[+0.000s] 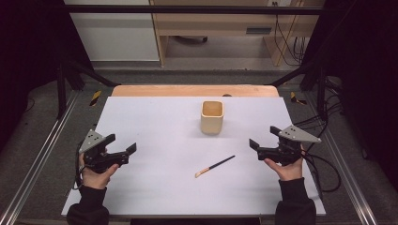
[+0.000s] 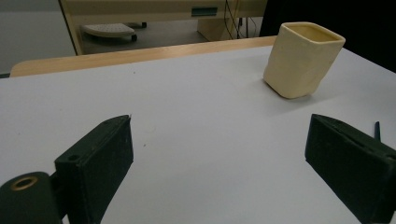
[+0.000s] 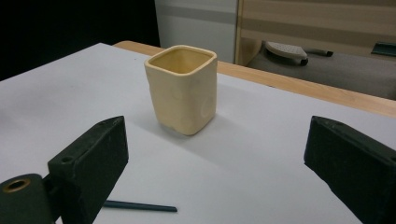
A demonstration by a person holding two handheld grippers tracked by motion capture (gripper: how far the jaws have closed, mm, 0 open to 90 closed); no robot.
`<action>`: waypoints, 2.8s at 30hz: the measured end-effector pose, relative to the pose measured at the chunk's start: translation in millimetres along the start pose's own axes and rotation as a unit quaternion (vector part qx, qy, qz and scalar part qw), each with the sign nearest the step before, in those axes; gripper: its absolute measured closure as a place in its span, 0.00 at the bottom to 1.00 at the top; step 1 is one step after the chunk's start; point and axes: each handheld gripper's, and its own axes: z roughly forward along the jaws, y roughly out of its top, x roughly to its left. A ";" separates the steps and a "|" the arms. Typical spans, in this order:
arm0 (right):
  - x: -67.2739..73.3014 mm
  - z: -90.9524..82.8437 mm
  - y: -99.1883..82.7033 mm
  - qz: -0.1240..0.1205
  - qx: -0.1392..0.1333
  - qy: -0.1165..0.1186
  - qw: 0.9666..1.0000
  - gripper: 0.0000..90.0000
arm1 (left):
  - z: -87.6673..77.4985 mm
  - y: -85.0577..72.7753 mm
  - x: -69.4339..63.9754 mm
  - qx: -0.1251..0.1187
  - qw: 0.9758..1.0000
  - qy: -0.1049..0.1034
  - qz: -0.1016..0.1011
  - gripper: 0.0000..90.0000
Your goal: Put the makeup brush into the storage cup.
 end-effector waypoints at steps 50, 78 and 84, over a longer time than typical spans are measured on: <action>63.5 69.5 -17.1 -0.078 0.145 0.095 0.982 0.16 | 12.8 -10.4 -5.9 0.036 0.999 -0.001 0.023 0.10; 77.3 104.3 -55.8 -0.112 0.238 0.110 0.958 0.36 | 17.5 -12.0 -11.6 0.043 0.998 -0.005 0.034 0.10; 78.1 105.8 -58.4 -0.115 0.248 0.114 0.955 0.48 | 18.5 -12.6 -11.8 0.045 0.998 -0.005 0.035 0.10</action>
